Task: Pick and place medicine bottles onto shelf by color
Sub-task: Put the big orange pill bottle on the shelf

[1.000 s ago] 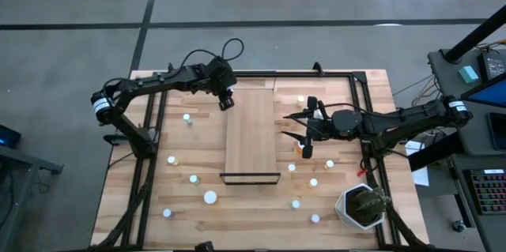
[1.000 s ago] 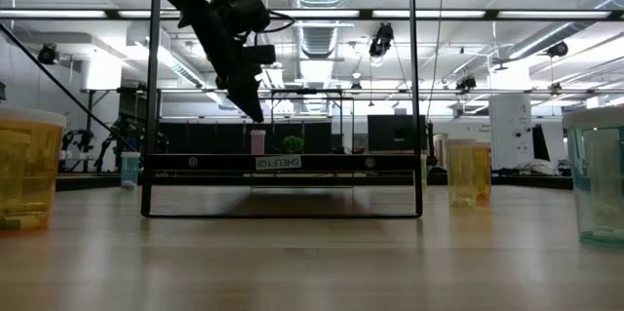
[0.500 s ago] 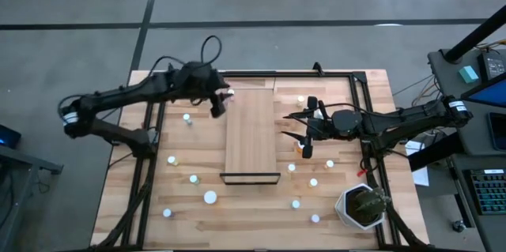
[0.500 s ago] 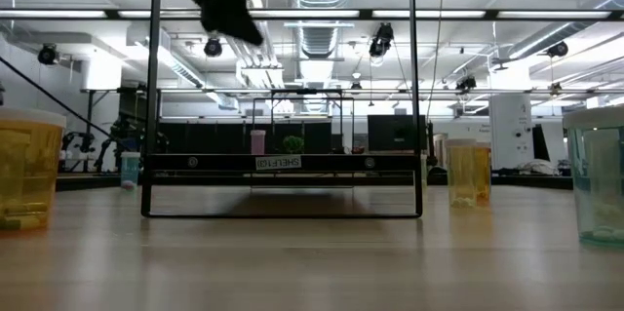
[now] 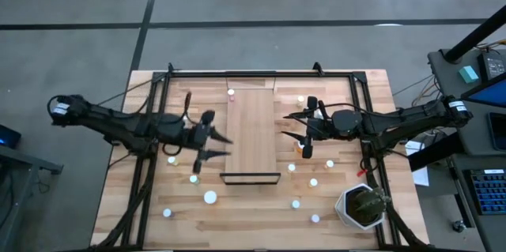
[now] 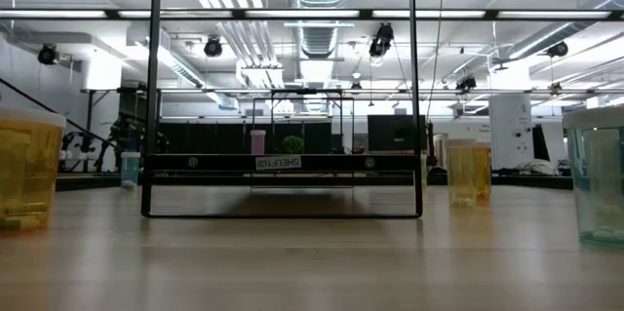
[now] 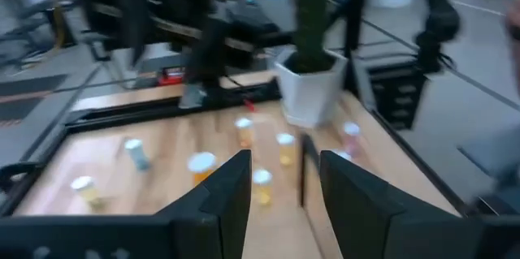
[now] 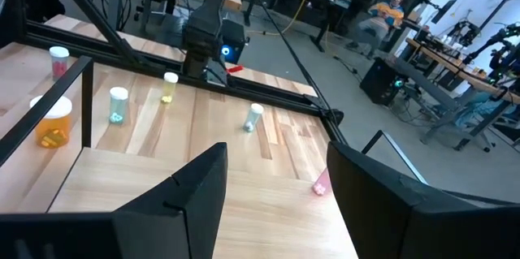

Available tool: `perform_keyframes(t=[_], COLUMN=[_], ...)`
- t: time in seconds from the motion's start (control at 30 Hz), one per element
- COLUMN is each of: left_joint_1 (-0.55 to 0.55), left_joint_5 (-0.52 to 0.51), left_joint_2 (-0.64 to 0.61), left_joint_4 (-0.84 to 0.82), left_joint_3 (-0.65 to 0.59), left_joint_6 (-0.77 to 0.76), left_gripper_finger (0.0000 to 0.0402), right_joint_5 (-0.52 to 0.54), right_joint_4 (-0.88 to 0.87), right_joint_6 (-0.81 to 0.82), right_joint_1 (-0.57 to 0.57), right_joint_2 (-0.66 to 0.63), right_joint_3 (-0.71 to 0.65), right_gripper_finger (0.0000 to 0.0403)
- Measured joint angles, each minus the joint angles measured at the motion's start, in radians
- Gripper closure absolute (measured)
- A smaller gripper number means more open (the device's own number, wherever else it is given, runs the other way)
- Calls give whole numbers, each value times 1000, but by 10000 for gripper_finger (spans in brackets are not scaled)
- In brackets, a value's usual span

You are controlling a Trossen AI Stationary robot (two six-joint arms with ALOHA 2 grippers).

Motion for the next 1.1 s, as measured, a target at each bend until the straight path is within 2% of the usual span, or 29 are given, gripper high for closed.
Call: perform_keyframes(t=[0.1,0.5,1.03,1.1], left_joint_1=[-35,-37,-36,-36], left_joint_5=[-2,-9,-9,-11], left_joint_2=[-32,-135,-203,-214], left_joint_4=[20,55,70,76], left_joint_3=[-46,-112,-179,-185], left_joint_6=[2,25,61,78], left_gripper_finger=[271,271,271,271], right_joint_5=[0,0,4,32], right_joint_4=[0,0,7,5], right_joint_6=[-4,-12,162,177], right_joint_1=[0,0,0,1], right_joint_2=[0,0,3,9], right_joint_3=[0,0,7,10], right_gripper_finger=[199,199,199,199])
